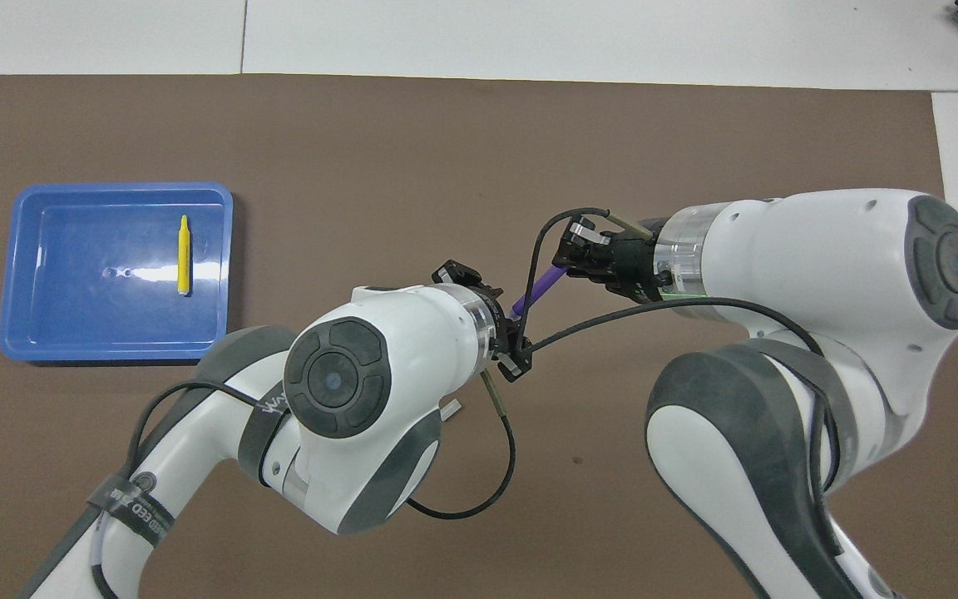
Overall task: Right arm passes pens to left for tray arrangement
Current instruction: 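Grasp the purple pen with the left gripper from the right gripper, then place the purple pen in the tray with the left gripper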
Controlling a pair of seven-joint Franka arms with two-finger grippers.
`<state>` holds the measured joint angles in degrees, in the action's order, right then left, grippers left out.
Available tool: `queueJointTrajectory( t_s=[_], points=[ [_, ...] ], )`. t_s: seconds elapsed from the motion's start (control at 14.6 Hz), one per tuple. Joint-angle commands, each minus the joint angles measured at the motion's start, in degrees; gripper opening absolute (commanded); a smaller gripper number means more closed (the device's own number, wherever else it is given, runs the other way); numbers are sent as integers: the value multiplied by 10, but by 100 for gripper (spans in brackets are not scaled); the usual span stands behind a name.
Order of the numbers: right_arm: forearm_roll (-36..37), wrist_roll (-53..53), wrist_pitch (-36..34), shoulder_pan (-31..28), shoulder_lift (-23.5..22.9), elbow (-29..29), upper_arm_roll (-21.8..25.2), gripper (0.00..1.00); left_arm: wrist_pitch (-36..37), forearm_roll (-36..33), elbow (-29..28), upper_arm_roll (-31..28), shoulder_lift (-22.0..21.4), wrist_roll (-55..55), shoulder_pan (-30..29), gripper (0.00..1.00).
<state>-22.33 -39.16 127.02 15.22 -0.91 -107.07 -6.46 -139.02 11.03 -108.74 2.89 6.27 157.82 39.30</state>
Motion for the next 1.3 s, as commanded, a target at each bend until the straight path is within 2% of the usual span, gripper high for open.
queueJointTrajectory(
  t_s=[0.0,0.14,0.41,0.48,0.82,1.03,1.23],
  points=[
    [-14,-5,2,1,6,-9,0,0,-17,-12,-5,0,-1,74,5,0],
    [-14,-5,2,1,6,-9,0,0,-16,-48,-2,0,-1,77,10,0],
    [-14,-1,1,1,5,-9,0,0,-13,-55,-1,0,-2,76,11,0],
    [-14,-1,0,1,5,-8,0,99,-10,-56,-1,0,-3,74,10,0],
    [-5,19,-3,-10,6,-7,3,100,23,-107,-2,0,-17,43,4,0],
    [-3,87,-11,-42,12,-7,4,100,71,-108,-9,0,-34,-134,-18,0],
    [33,172,-13,-85,12,-7,4,100,114,-106,-9,2,-43,-298,-90,0]
  ],
)
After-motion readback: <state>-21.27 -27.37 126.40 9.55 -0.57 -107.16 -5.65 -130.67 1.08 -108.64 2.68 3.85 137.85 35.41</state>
